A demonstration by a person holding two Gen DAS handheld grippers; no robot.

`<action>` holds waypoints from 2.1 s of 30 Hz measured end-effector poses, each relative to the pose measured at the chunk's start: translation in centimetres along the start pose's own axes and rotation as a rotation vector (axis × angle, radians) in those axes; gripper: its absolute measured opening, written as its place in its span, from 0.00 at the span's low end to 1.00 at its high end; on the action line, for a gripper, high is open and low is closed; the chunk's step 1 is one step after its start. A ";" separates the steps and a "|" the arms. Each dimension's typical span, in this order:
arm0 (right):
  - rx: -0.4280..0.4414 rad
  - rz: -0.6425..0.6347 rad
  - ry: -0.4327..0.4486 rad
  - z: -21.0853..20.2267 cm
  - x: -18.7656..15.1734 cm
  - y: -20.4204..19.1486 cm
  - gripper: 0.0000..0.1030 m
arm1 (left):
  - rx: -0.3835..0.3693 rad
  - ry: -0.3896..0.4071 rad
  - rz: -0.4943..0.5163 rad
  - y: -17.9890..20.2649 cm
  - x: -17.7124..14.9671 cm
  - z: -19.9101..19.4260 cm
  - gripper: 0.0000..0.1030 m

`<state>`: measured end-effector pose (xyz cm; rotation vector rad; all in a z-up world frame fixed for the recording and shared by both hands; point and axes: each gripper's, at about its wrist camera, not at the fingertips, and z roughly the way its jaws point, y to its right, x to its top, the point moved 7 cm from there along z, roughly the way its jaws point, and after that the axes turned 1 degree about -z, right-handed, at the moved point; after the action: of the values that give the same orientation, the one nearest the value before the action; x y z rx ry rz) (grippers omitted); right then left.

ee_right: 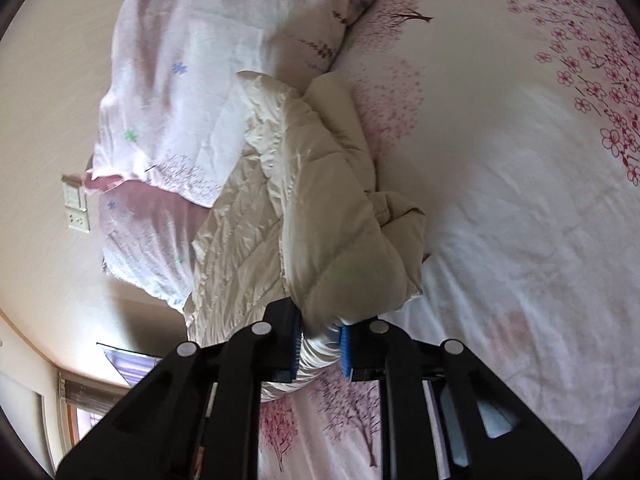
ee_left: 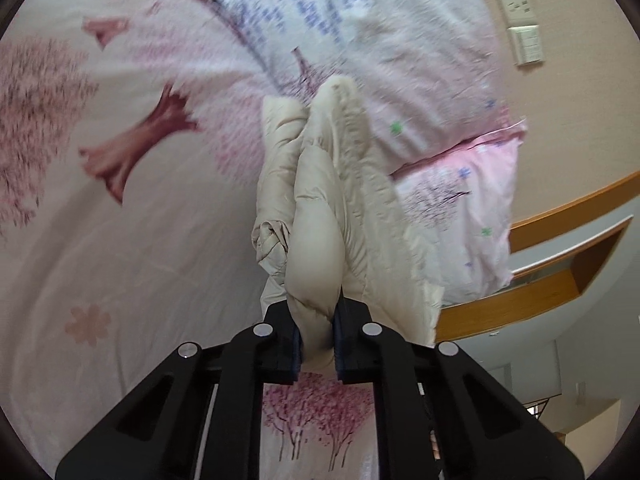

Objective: Fold large clothes

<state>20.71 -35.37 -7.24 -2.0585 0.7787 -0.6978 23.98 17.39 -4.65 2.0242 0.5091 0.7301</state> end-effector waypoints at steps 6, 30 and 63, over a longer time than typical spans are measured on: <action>0.049 -0.066 -0.049 -0.4 -2.1 -2.5 0.15 | -0.035 0.069 0.009 0.3 0.7 -3.4 0.09; -0.452 -0.581 0.096 -4.3 -11.0 -5.3 0.70 | 0.092 0.161 -0.003 -7.0 -2.7 -12.7 0.53; -0.524 -1.051 0.007 12.6 -19.8 -15.0 0.45 | 0.264 0.247 0.011 -6.4 -7.2 -10.2 0.83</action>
<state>20.77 -7.59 -5.32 -2.9296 -0.2453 -1.1239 11.36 22.63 -7.95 2.1921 0.7715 0.9691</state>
